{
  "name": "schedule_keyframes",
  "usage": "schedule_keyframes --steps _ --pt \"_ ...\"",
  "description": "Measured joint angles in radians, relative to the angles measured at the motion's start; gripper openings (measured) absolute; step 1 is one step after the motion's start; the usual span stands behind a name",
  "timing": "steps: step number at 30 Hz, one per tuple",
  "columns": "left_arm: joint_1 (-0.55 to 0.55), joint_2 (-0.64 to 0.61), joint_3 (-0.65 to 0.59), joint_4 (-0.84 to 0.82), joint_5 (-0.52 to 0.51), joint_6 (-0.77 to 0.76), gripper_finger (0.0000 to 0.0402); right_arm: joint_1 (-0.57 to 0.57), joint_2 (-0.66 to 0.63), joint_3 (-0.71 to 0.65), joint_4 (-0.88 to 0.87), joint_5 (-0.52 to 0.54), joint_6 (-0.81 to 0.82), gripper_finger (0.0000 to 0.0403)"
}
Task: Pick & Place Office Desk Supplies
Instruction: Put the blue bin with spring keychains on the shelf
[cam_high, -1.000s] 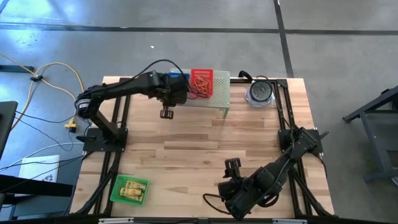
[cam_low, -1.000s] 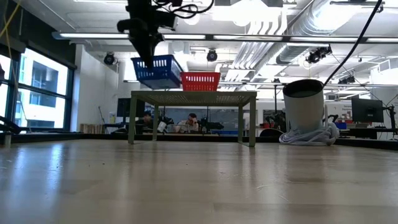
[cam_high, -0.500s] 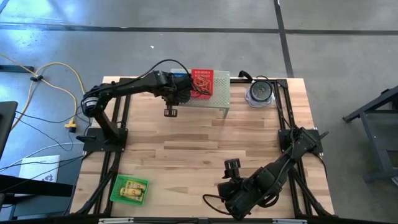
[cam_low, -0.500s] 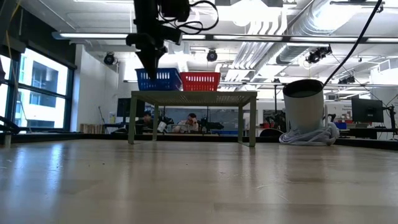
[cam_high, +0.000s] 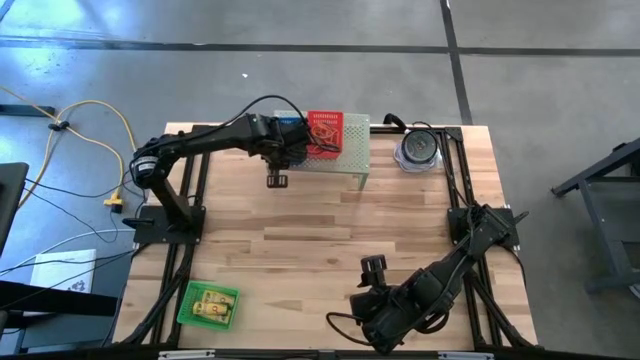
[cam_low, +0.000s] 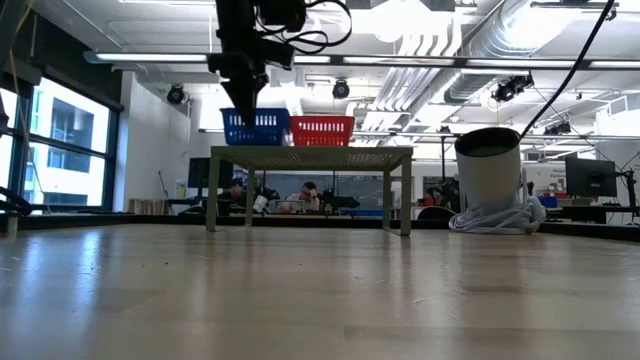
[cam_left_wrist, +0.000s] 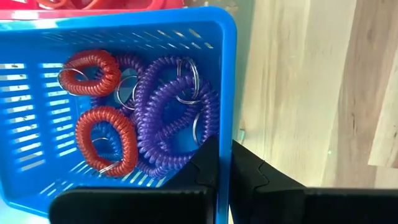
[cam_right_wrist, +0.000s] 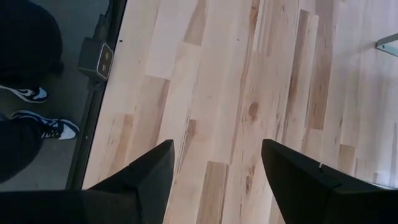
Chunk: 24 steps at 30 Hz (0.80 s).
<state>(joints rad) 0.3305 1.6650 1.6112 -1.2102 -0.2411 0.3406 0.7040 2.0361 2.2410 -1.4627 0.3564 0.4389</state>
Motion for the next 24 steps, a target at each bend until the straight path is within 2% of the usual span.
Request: schedule_keyframes --steps 10,15,24 --pt "0.0 0.0 0.0 0.048 -0.026 -0.002 0.0013 0.0 0.0 0.0 0.0 0.0 -0.003 0.0231" --pt "0.0 0.0 0.0 0.067 -0.026 -0.074 0.0013 0.0 0.0 0.0 0.001 0.0 -0.018 0.0231" --pt "-0.007 0.0 0.0 0.076 -0.024 -0.084 0.002 -0.004 0.0 0.0 0.006 0.001 -0.025 0.0231"
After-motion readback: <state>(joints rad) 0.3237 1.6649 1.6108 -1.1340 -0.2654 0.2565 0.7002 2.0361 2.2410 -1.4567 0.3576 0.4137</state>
